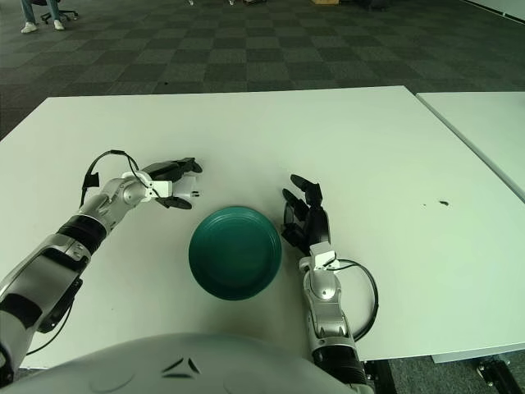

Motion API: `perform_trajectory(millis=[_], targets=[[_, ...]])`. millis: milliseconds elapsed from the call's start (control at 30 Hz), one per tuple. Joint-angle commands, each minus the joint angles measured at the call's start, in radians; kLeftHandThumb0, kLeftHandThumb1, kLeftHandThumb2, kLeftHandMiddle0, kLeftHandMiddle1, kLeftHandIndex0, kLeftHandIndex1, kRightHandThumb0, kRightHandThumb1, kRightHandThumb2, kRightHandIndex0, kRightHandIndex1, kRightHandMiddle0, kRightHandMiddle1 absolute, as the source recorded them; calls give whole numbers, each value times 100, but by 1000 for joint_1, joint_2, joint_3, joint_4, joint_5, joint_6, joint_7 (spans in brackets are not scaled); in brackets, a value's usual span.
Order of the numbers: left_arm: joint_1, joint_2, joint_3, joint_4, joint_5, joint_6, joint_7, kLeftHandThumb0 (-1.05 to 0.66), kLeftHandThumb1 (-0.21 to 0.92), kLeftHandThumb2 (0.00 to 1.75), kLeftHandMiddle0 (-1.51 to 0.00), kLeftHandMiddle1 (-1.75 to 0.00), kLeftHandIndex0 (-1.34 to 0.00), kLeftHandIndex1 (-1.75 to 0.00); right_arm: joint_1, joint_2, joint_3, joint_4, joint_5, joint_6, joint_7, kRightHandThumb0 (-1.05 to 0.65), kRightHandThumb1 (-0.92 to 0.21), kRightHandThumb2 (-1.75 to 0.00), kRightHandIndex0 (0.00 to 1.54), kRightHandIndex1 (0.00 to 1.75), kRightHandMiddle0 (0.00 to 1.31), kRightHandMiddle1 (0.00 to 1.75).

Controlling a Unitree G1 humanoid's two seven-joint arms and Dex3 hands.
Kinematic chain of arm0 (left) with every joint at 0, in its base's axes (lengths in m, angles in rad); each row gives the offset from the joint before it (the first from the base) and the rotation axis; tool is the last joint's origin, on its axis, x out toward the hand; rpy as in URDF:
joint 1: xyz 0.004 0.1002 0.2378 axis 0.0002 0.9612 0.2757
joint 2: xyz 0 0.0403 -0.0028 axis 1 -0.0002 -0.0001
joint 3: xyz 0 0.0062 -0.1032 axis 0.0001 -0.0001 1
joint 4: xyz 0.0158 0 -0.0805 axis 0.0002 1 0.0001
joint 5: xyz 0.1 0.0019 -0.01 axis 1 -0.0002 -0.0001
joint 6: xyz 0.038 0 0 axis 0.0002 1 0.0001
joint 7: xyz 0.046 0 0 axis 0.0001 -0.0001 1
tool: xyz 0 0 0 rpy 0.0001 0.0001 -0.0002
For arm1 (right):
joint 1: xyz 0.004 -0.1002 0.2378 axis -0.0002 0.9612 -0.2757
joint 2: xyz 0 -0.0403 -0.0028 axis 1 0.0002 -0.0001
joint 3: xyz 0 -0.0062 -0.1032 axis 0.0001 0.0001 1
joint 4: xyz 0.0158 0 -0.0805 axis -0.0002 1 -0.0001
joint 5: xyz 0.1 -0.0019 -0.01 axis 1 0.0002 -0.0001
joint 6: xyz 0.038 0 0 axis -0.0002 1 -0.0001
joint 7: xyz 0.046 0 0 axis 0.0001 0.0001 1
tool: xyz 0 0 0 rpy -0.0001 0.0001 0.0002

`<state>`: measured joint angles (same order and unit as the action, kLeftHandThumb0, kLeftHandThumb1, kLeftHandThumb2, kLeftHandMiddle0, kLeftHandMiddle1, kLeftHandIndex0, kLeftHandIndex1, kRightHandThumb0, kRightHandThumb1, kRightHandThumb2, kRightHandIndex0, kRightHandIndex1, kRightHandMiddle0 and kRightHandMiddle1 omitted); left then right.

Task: Put the charger into the plate.

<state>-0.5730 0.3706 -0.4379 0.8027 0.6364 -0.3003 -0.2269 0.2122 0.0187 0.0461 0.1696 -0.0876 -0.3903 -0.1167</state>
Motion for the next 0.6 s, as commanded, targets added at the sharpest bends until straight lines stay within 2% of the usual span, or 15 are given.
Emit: perform_trajectory(millis=[0,167,300,333,367,400,433,467,533,567], targets=[[21,-10,-28,44,11,39,-12,-87,92,34,-57,-12,0,-108,82,5,8,147,-14,36,0,-73,-92,-76,61,5,2,87],[24,-10,-34,42,15,47,-8,-85,92,33,-60,-16,-2,-117,84,7,6,142,-10,40,-1,-73,-92,-76,61,5,2,87],[27,-10,-38,37,14,60,-12,-80,92,28,-48,-57,-6,-133,85,6,4,141,-7,39,1,-72,-92,-76,61,5,2,88],[29,-10,-39,35,13,62,-13,-76,91,26,-44,-80,-9,-143,85,6,4,141,-7,39,1,-72,-92,-75,61,5,2,88],[31,-8,-40,32,12,63,-14,-75,91,26,-42,-90,-10,-147,85,6,3,141,-7,38,1,-72,-92,-75,61,5,2,88],[31,-7,-40,29,11,65,-16,-72,90,26,-38,-107,-13,-154,86,5,3,140,-6,38,2,-72,-92,-75,61,5,3,88],[32,-7,-41,27,10,66,-16,-70,89,25,-36,-119,-15,-159,86,5,2,140,-5,39,2,-72,-92,-75,62,5,3,88],[33,-6,-42,24,9,67,-19,-69,89,26,-35,-123,-15,-161,86,5,2,140,-5,38,3,-72,-92,-75,62,5,3,88],[32,-3,-45,20,7,67,-27,-52,74,58,-36,-149,-33,-162,86,2,2,140,-4,34,6,-71,-92,-75,61,5,3,88],[33,-1,-47,17,7,66,-31,-50,71,64,-37,-154,-36,-163,86,1,2,140,-4,32,8,-71,-92,-75,61,5,3,88]])
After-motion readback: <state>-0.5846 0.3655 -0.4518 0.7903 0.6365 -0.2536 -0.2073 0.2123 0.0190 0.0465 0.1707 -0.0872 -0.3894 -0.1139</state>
